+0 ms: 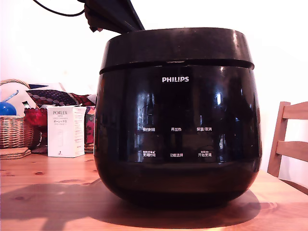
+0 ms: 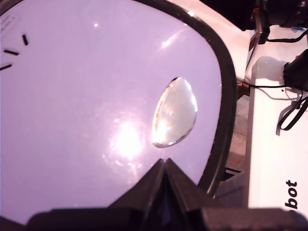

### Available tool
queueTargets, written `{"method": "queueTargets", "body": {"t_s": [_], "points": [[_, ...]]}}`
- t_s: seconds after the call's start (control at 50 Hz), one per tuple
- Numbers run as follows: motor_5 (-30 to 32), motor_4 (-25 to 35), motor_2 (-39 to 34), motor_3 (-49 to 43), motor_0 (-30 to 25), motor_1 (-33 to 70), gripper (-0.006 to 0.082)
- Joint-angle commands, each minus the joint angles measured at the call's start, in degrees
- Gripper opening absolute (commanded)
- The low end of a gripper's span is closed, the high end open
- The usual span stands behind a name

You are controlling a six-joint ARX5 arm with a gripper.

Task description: Close the rice cooker by pressing the lid down with medium force

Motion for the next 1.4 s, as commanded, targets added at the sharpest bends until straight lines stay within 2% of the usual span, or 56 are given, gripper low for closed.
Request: {"method": "queueTargets", "body": {"t_s": [0.0, 0.22, 0.68, 0.94, 1.18, 1.38], "points": [[-0.4, -0.3, -3.8, 0.9, -0.4, 0.5, -0.0021], [-0.6, 1.1, -9.4, 5.4, -0.3, -1.6, -0.0021], [-1.4, 3.3, -21.3, 22.5, 2.5, -7.9, -0.0021], [-1.4, 9.2, -27.0, 33.0, 3.9, -7.9, -0.0021], [0.1, 14.2, -30.8, 37.7, 4.2, -8.1, -0.0021], [0.2, 15.6, -33.7, 41.4, 5.3, -8.1, -0.0021]]}}
